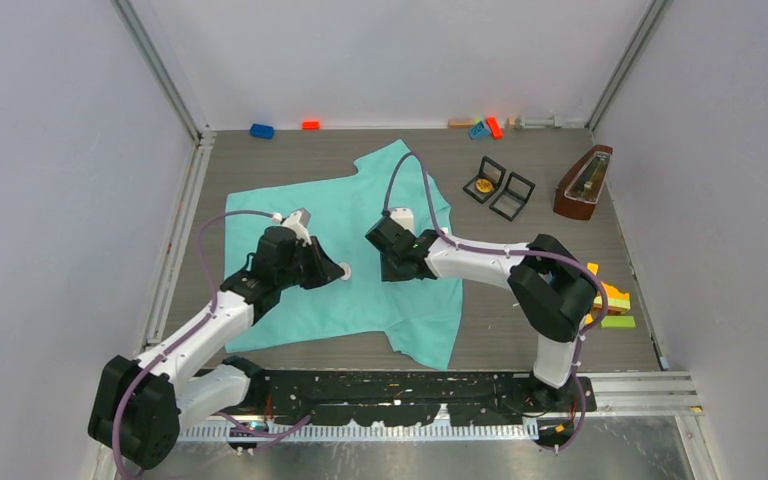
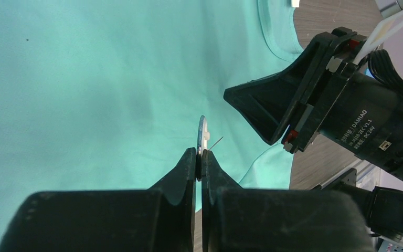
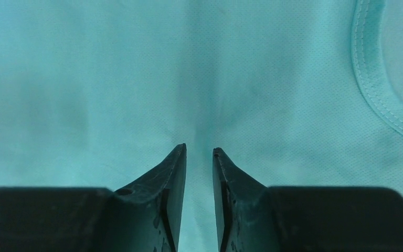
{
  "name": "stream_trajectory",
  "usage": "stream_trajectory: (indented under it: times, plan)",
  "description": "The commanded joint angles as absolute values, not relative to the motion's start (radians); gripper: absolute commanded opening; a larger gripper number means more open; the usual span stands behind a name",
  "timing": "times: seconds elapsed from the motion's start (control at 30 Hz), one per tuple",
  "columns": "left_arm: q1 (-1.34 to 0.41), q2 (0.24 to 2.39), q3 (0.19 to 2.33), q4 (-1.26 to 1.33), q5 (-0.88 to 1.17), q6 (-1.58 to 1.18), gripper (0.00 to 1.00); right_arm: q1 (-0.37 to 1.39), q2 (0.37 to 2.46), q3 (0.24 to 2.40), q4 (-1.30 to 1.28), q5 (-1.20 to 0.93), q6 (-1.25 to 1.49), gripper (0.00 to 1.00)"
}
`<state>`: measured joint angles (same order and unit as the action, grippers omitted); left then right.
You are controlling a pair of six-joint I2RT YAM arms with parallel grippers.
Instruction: Pin the brooch onto the clothing
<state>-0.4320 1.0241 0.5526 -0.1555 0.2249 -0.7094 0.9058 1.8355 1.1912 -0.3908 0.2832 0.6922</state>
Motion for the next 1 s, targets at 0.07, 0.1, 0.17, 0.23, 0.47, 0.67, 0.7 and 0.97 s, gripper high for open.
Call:
stream_trajectory:
  times: [0.07,0.1,0.17,0.23,0.47,0.67,0.7,0.97]
  plan:
    - [-0.447,1.04,0.555,-0.06,0.196,-0.726,0.0,0.915,1.806,1.217,-0.406,0.302,0.681,0.33]
    - [-0.45,1.045,0.553,-0.056,0.192,-0.728,0.0,0.916,1.814,1.217,-0.406,0.301,0.683,0.33]
    - [-0.459,1.051,0.548,-0.046,0.185,-0.731,0.0,0.918,1.824,1.217,-0.406,0.303,0.688,0.34]
    - [-0.468,1.063,0.545,-0.035,0.18,-0.733,0.0,0.919,1.833,1.215,-0.404,0.303,0.692,0.35]
    - [-0.499,1.123,0.553,-0.006,0.16,-0.735,0.0,0.919,1.861,1.219,-0.387,0.305,0.687,0.32]
    - [-0.529,1.162,0.56,0.021,0.129,-0.736,0.0,0.919,1.889,1.227,-0.373,0.316,0.672,0.21]
    - [-0.538,1.168,0.561,0.024,0.121,-0.735,0.0,0.919,1.892,1.227,-0.369,0.314,0.672,0.16]
    - [-0.61,1.259,0.579,0.058,0.045,-0.731,0.0,0.918,1.808,1.116,-0.243,0.298,0.693,0.0]
